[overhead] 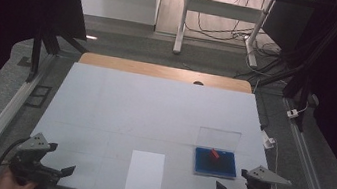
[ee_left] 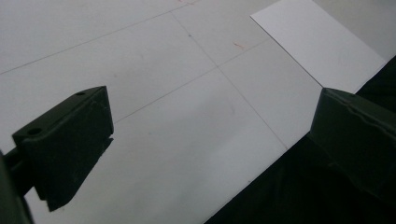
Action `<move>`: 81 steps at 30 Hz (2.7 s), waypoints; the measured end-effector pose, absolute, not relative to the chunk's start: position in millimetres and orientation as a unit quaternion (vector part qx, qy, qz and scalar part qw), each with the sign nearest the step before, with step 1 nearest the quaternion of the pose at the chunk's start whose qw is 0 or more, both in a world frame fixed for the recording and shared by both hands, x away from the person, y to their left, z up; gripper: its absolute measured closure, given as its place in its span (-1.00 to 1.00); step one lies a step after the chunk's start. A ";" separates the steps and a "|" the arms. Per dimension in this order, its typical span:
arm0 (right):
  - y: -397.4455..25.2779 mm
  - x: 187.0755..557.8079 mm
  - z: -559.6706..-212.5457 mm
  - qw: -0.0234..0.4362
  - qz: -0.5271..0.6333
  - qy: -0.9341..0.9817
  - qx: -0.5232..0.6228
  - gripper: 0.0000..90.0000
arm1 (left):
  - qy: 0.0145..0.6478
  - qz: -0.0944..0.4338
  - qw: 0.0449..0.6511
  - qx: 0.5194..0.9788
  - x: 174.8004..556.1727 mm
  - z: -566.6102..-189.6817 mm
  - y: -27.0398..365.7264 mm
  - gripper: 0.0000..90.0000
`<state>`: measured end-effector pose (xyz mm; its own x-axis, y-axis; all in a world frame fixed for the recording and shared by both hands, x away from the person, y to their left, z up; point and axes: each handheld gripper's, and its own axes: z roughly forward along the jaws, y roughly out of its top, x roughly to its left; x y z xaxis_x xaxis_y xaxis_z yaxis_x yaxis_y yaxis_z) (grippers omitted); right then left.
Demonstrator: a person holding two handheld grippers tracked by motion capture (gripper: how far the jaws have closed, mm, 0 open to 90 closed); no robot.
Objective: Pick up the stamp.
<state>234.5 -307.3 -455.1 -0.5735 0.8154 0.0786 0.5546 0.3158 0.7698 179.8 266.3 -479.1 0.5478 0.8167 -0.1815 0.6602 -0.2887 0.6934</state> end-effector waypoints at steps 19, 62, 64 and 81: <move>-302.0 239.6 -451.6 0.185 0.393 0.805 0.405 -1.00 | 0.467 0.092 0.392 0.787 180.1 -479.4 271.0 -1.00; -269.7 305.4 -472.9 0.156 0.350 0.829 0.408 -1.00 | 0.459 0.094 0.383 0.796 180.6 -479.6 267.3 -0.99; -269.4 309.7 -474.3 0.156 0.347 0.829 0.409 -1.00 | 0.459 0.095 0.383 0.796 180.6 -479.6 267.1 -0.99; -267.9 330.5 -475.5 0.158 0.307 0.851 0.395 -0.20 | 0.458 0.093 0.376 0.800 181.7 -479.9 265.6 -0.99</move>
